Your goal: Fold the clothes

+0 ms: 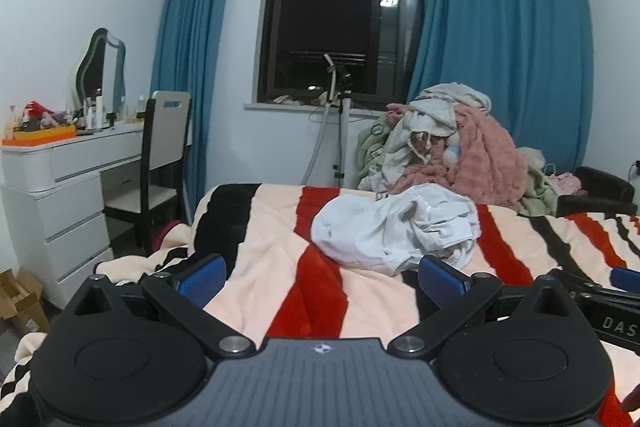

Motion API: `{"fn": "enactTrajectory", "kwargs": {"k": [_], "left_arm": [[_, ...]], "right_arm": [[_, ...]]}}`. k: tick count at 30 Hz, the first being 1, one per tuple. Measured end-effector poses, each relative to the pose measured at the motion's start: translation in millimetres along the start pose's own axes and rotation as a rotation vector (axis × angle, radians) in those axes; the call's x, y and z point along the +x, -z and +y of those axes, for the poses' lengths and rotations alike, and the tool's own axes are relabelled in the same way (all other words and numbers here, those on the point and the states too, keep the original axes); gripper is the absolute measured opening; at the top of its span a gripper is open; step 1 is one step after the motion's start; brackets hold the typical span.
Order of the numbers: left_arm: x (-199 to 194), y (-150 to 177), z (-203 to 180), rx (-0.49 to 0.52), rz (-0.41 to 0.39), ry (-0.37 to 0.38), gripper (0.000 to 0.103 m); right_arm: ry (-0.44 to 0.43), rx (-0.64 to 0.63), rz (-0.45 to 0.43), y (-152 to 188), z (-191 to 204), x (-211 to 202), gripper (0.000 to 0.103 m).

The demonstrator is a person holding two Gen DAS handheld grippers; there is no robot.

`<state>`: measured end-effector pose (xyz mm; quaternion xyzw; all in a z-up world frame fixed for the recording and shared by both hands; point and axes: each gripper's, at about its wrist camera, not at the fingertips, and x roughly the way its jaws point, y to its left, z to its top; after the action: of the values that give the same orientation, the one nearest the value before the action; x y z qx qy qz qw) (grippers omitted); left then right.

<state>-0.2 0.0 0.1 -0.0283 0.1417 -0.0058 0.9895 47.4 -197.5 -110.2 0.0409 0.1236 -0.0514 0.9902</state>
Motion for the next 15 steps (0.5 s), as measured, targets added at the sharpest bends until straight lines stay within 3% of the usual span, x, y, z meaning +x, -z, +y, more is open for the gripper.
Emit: {"fn": "enactTrajectory", "kwargs": {"k": [5,7,9,15], "left_arm": [[-2.6,3.1,8.8,0.016,0.009,0.001,0.103],[-11.5,7.0,12.7,0.019,-0.01,-0.01,0.103],[1.0,4.1,-0.5,0.053,0.021,-0.036,0.103],[-0.7,2.3,-3.3,0.068,0.012,-0.034,0.103]], "right_arm": [[0.008,0.006,-0.03,-0.6,4.1,-2.7,0.094],[0.007,0.026,-0.003,-4.1,-1.1,1.3,0.094],[0.007,0.024,-0.016,-1.6,-2.3,-1.0,0.094],[0.021,0.009,-0.02,1.1,0.3,1.2,0.094]]}}
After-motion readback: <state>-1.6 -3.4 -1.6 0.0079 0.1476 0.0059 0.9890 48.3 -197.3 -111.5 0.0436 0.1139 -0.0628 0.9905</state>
